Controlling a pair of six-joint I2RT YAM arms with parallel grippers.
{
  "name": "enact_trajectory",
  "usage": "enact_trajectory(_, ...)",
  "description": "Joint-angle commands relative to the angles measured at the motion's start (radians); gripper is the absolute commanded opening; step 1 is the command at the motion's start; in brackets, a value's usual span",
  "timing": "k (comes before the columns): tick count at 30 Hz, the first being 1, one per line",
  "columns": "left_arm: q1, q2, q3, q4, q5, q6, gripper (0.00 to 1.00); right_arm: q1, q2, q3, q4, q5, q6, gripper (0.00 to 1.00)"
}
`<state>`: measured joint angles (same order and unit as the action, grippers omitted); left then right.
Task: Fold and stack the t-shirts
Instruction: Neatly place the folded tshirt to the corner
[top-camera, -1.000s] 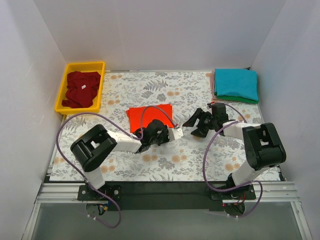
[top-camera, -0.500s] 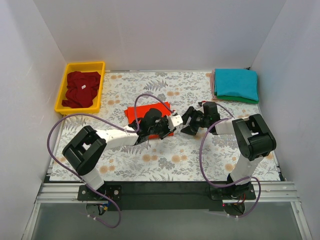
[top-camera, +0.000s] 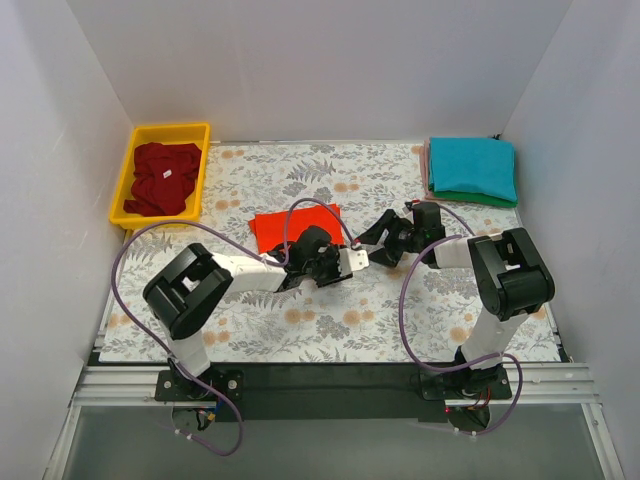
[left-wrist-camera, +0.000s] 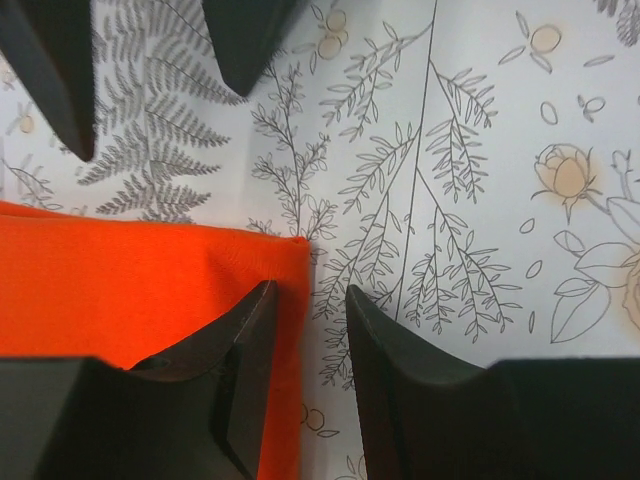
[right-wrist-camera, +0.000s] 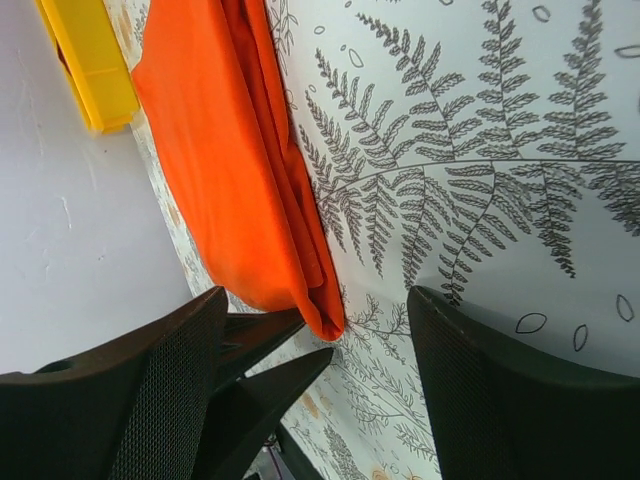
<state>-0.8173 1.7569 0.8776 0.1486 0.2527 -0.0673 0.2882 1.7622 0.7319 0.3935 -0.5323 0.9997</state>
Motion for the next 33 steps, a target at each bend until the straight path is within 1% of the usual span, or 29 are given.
enact_trajectory(1,-0.003,0.032,0.009,-0.012,0.005,0.052,0.33,-0.009,-0.015,-0.008,0.016,0.02,0.0,0.79)
enact_trajectory(3,-0.003,0.049,0.006,-0.011,0.006,0.06,0.32,-0.007,-0.015,-0.009,0.016,0.02,0.0,0.79)
enact_trajectory(4,-0.003,0.062,0.003,-0.009,0.002,0.063,0.24,-0.007,-0.014,-0.009,0.016,0.017,0.0,0.79)
enact_trajectory(7,0.0,0.078,0.007,0.003,-0.012,0.06,0.14,-0.008,-0.006,-0.009,0.018,0.017,-0.001,0.79)
enact_trajectory(8,0.001,0.082,0.014,0.002,-0.013,0.046,0.09,-0.007,-0.003,-0.008,0.019,0.014,-0.001,0.79)
enact_trajectory(10,0.012,0.082,0.027,-0.012,-0.001,0.032,0.05,-0.006,0.008,-0.005,0.018,0.012,-0.003,0.79)
enact_trajectory(11,0.013,0.084,0.044,-0.023,0.006,0.026,0.01,-0.003,0.01,-0.005,0.019,0.014,-0.003,0.79)
enact_trajectory(21,0.058,0.021,0.113,-0.077,0.106,-0.112,0.0,0.015,0.054,0.032,0.039,0.006,0.013,0.8)
enact_trajectory(24,0.06,-0.008,0.109,-0.046,0.106,-0.132,0.0,0.031,0.062,0.035,0.06,0.008,0.025,0.81)
enact_trajectory(28,0.06,-0.017,0.127,-0.046,0.123,-0.164,0.0,0.052,0.077,0.034,0.097,0.018,0.062,0.82)
enact_trajectory(33,0.06,-0.025,0.155,-0.044,0.126,-0.2,0.0,0.085,0.117,0.053,0.119,0.028,0.112,0.8)
